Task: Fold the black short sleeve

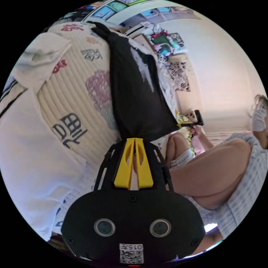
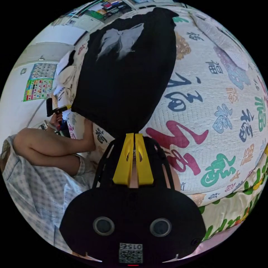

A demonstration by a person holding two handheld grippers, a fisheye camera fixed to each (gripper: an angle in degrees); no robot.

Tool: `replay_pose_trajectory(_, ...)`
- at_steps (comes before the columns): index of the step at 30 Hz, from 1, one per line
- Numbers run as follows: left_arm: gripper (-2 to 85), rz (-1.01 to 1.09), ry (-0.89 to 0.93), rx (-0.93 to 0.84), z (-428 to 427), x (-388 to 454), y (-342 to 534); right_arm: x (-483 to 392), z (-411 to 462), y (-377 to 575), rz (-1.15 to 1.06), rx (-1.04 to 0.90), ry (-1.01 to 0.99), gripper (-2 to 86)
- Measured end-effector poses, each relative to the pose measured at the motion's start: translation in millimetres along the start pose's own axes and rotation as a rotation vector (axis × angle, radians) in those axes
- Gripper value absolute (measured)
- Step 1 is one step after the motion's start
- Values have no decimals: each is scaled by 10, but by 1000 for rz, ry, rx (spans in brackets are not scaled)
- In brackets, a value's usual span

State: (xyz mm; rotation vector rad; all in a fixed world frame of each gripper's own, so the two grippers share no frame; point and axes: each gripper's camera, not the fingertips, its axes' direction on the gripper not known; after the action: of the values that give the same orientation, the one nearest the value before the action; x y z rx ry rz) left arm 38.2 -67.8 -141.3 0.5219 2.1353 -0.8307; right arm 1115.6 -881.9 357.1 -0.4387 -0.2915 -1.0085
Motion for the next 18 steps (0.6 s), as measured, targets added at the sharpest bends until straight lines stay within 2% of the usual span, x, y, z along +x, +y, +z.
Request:
replay_pose_trajectory(6,-9,-31,-77,-14,381,86,-108,-145,471,-421,-121,-165,240,5)
replay_pose_trajectory(11,-8,-25,-125,-43,656,130,-324,40,586,-686,-56,-195,204,52)
replay_pose_trajectory(15,-6,-28,-168,-145,767,165,-481,338,398,-724,40,-147,153,58)
replay_pose_trajectory(18,-2,-25,-217,-122,629,263,-686,611,134,-774,140,-21,163,46)
